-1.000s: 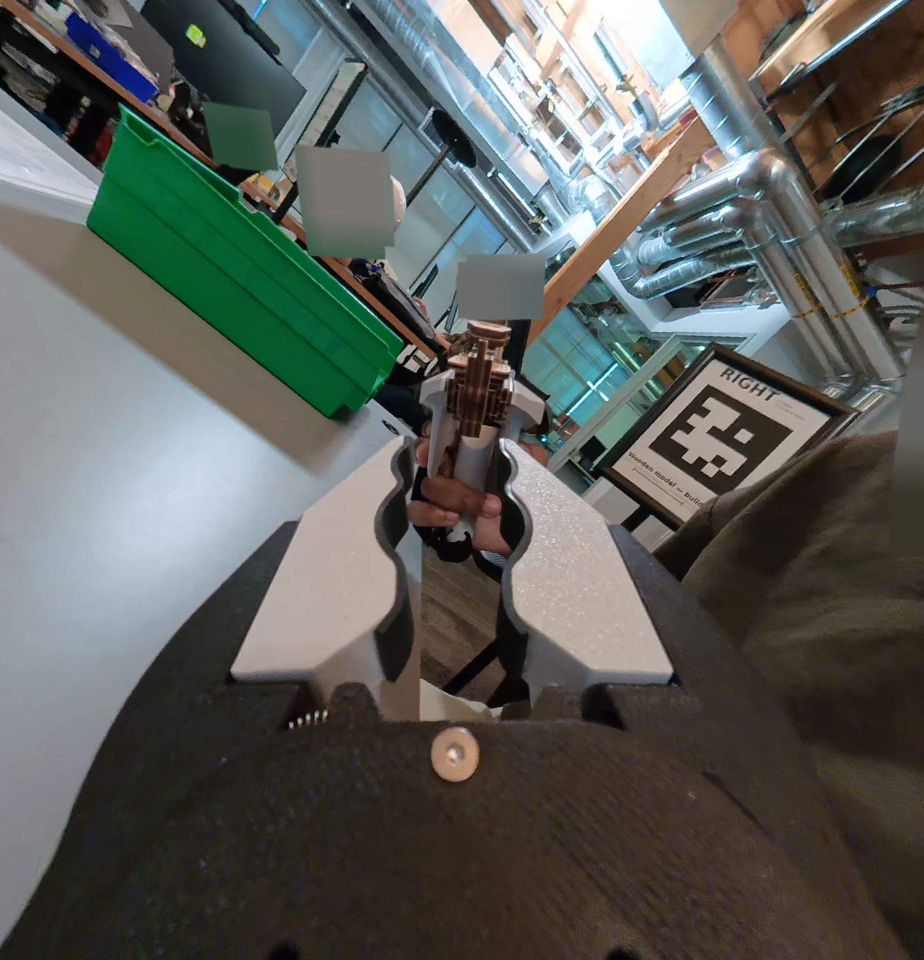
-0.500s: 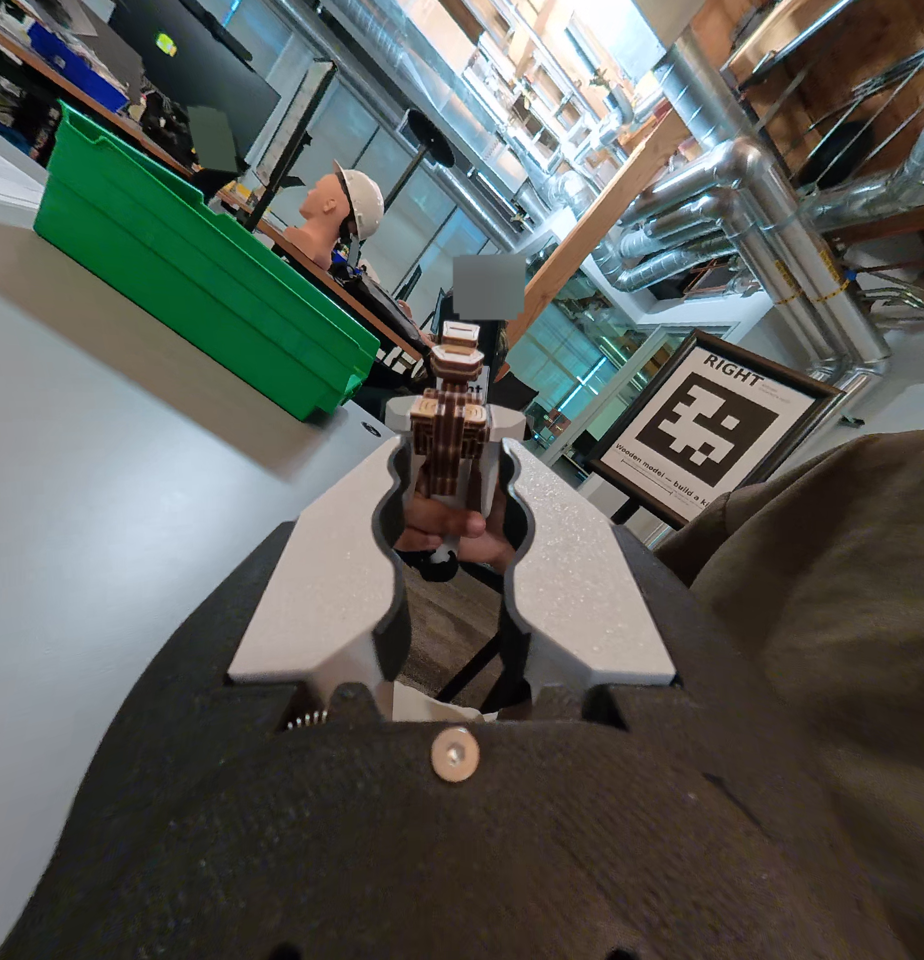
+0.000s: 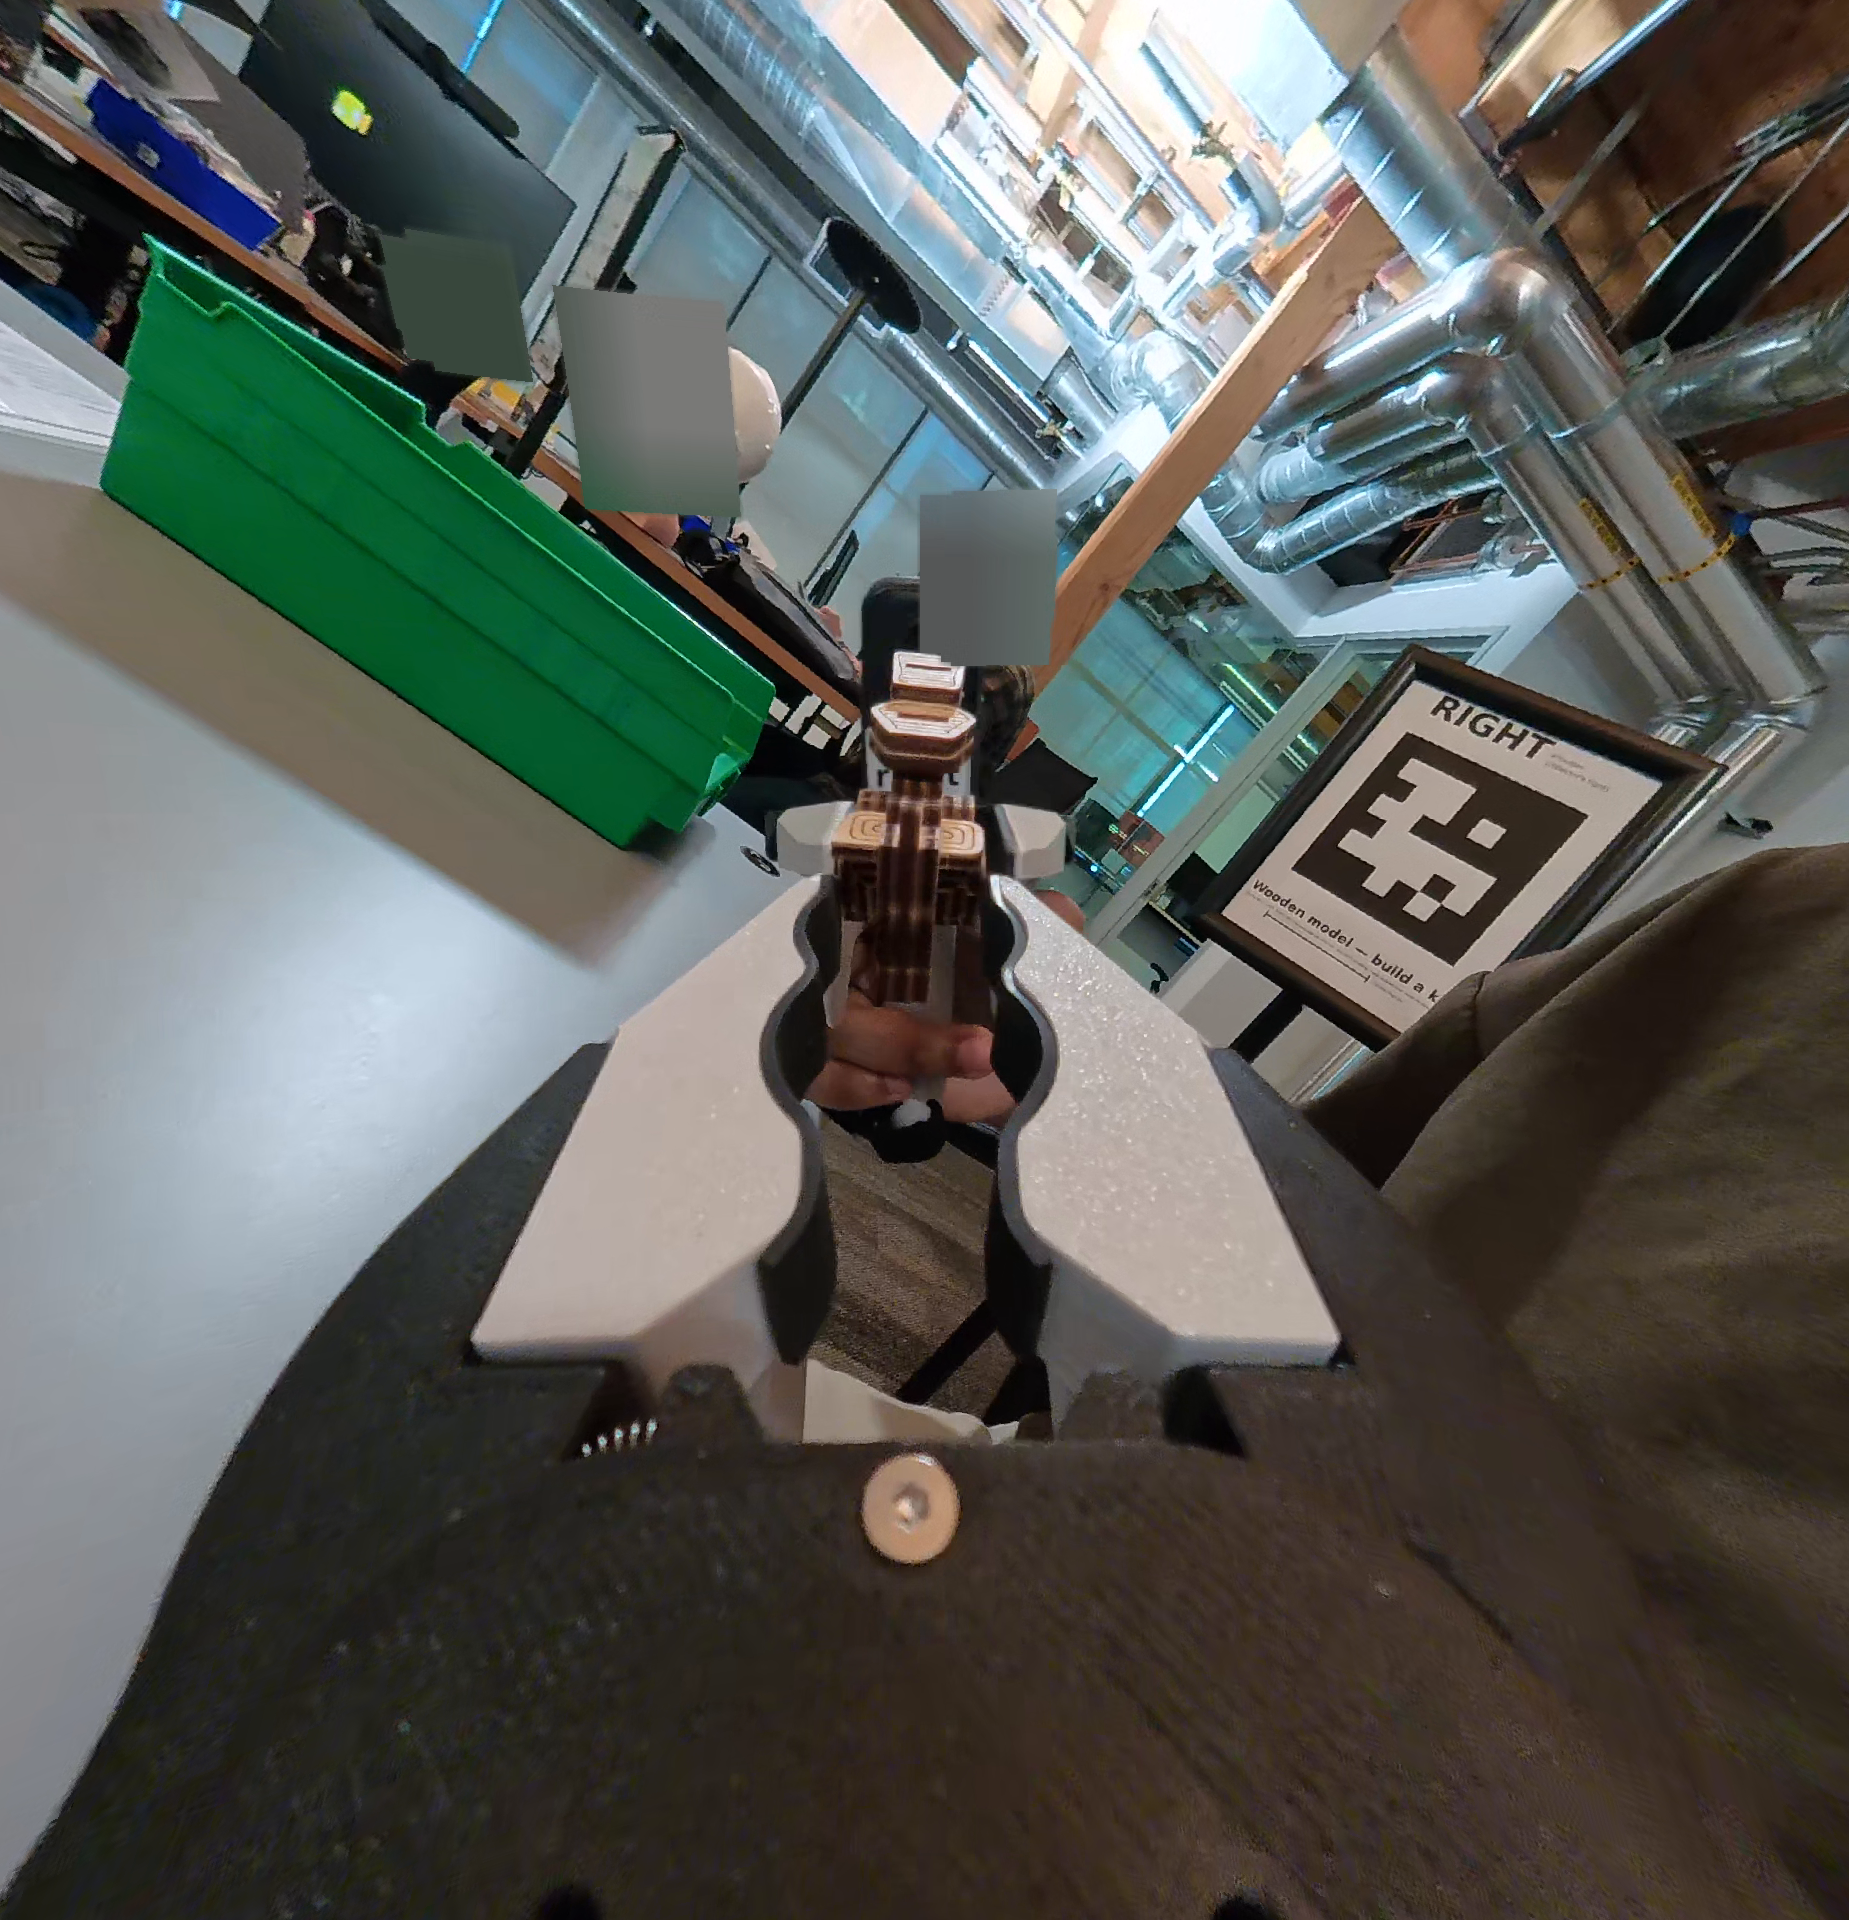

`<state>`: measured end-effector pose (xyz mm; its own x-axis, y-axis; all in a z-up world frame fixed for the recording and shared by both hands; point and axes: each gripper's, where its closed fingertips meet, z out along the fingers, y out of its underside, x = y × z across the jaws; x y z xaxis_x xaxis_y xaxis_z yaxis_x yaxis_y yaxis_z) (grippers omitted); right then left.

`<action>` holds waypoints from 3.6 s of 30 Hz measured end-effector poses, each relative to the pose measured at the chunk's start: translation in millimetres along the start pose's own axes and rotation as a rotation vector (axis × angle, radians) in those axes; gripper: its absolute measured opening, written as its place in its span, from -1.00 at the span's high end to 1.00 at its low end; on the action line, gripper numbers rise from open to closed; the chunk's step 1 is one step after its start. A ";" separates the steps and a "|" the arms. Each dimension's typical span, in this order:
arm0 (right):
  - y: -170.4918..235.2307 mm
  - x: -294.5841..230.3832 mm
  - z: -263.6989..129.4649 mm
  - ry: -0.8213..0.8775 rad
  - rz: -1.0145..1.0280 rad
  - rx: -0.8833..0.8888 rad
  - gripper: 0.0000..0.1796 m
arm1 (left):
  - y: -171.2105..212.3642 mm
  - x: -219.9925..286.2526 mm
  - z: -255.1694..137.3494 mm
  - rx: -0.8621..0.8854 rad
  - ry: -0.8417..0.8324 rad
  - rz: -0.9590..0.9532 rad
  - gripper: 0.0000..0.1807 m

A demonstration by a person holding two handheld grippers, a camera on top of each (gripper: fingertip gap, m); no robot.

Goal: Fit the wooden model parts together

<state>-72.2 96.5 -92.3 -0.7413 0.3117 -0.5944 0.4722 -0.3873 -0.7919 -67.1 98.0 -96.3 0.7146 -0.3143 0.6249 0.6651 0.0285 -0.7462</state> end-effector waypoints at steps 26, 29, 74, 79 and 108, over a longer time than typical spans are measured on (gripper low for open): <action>-4.0 0.4 -3.1 0.025 -0.050 -0.005 0.71 | 0.4 1.9 2.3 0.005 -0.006 -0.004 0.76; -13.5 1.6 -8.8 0.043 -0.068 0.048 0.72 | -0.7 -0.2 0.7 0.011 -0.020 0.001 0.84; -7.7 57.7 -13.3 0.109 0.482 0.274 0.69 | 11.3 -43.5 -5.3 -0.547 -0.853 1.844 0.91; -8.7 57.8 -15.5 0.114 0.478 0.281 0.76 | 10.6 -44.0 -4.2 -0.490 -0.846 1.762 0.90; 50.4 115.0 -1.6 0.332 -0.324 -0.863 0.79 | -31.2 -101.0 -81.4 -0.181 -0.795 0.452 0.53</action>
<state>-132.8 114.2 -200.8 -0.7873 0.5703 -0.2344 0.5538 0.4869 -0.6754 -177.7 51.6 -154.8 0.8802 0.4348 0.1903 0.2918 -0.1795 -0.9395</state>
